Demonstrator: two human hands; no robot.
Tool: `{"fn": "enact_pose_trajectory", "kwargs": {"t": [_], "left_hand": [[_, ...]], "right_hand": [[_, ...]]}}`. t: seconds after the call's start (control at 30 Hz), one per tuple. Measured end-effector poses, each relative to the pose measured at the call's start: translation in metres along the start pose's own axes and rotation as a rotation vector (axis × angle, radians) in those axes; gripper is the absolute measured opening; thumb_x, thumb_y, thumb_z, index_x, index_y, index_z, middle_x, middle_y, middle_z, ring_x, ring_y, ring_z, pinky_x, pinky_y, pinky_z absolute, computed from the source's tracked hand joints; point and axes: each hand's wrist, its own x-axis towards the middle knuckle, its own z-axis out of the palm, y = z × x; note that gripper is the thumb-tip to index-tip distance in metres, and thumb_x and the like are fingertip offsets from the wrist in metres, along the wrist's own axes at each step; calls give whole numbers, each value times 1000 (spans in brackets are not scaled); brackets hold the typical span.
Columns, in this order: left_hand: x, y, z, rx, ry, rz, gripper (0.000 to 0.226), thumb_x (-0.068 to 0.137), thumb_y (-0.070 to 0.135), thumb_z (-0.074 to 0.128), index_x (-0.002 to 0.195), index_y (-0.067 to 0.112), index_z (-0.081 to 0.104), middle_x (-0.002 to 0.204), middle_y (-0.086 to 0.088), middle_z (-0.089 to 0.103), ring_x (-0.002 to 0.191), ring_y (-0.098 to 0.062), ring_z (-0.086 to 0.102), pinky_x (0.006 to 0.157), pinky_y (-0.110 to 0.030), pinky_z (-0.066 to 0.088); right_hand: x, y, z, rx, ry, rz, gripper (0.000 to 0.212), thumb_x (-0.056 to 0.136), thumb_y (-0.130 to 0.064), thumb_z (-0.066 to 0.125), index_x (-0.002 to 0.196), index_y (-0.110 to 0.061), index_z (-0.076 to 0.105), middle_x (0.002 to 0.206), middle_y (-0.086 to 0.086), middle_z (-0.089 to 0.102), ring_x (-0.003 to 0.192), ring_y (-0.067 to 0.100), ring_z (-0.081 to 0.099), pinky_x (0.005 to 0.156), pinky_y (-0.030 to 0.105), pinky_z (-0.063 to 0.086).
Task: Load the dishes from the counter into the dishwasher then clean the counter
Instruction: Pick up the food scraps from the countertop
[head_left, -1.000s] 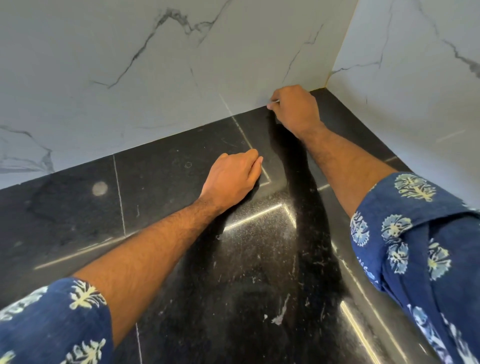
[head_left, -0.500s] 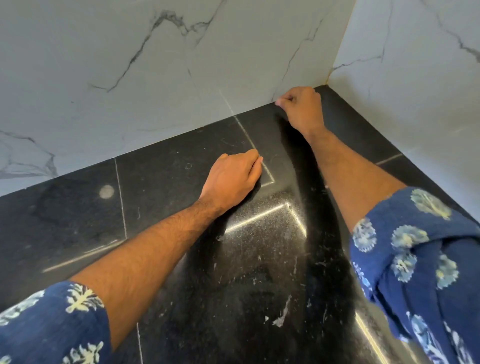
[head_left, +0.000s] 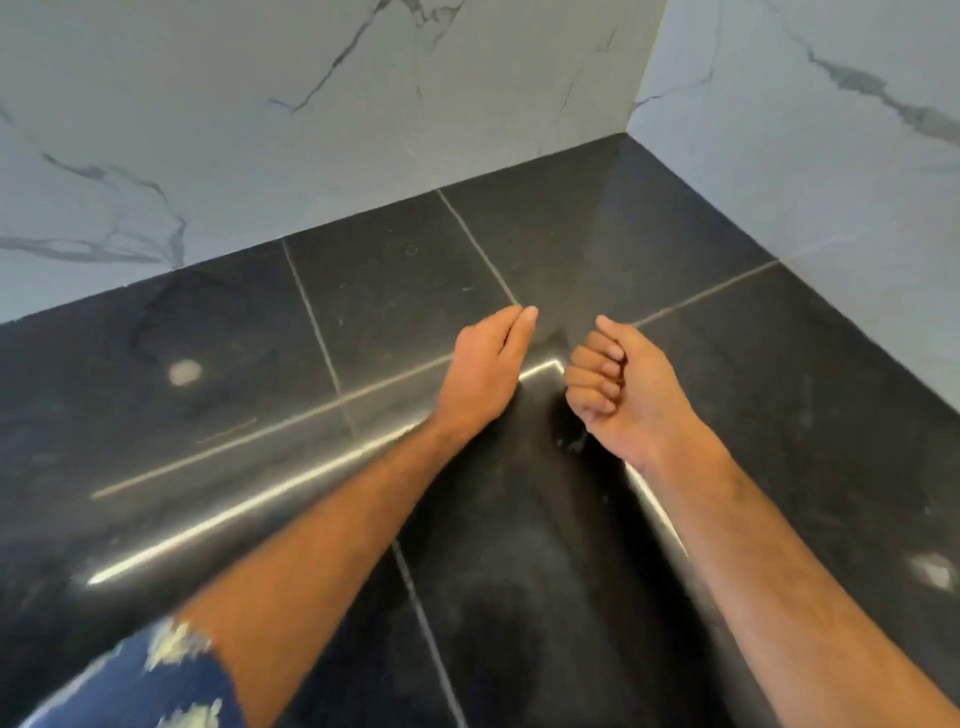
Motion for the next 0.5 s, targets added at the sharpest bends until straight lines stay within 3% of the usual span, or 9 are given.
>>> {"fn": "enact_pose_trajectory", "kwargs": {"t": [0.1,0.2,0.3,0.4,0.5], "left_hand": [[-94,18,-36,-517,-60,-228,40,107,23,41,67,19,39,57,8,34,50,-6,28,47,-19,26],[-184,30,-78,-780,-93,-418,36,108,23,38,73,16,43,56,8,32,46,-5,22,45,-20,16],[-265,27,-115,-948,-156,-545,30,108,20,35,86,11,54,60,4,35,46,-7,21,49,-27,12],[-336,23,-150,-1052,-154,-670,28,108,17,35,93,8,56,66,1,39,45,-5,24,47,-25,15],[-391,27,-170,-1117,-203,-778,31,107,27,38,84,12,54,62,2,34,43,-5,23,41,-20,18]], "right_hand": [[-56,62,23,-74,24,12,31,99,-25,51,69,-16,50,61,-4,38,46,6,27,37,16,24],[-109,125,47,-110,53,-8,18,97,-14,51,90,-5,64,73,4,53,55,8,40,46,16,35],[-158,189,65,-119,73,28,19,90,-7,55,103,0,66,78,7,59,64,11,52,57,18,45],[-207,250,69,-133,98,78,23,97,-6,49,113,0,64,84,7,63,73,13,58,65,19,50],[-248,294,61,-101,118,149,21,95,-9,51,110,-2,64,82,6,62,64,10,56,58,17,49]]}}
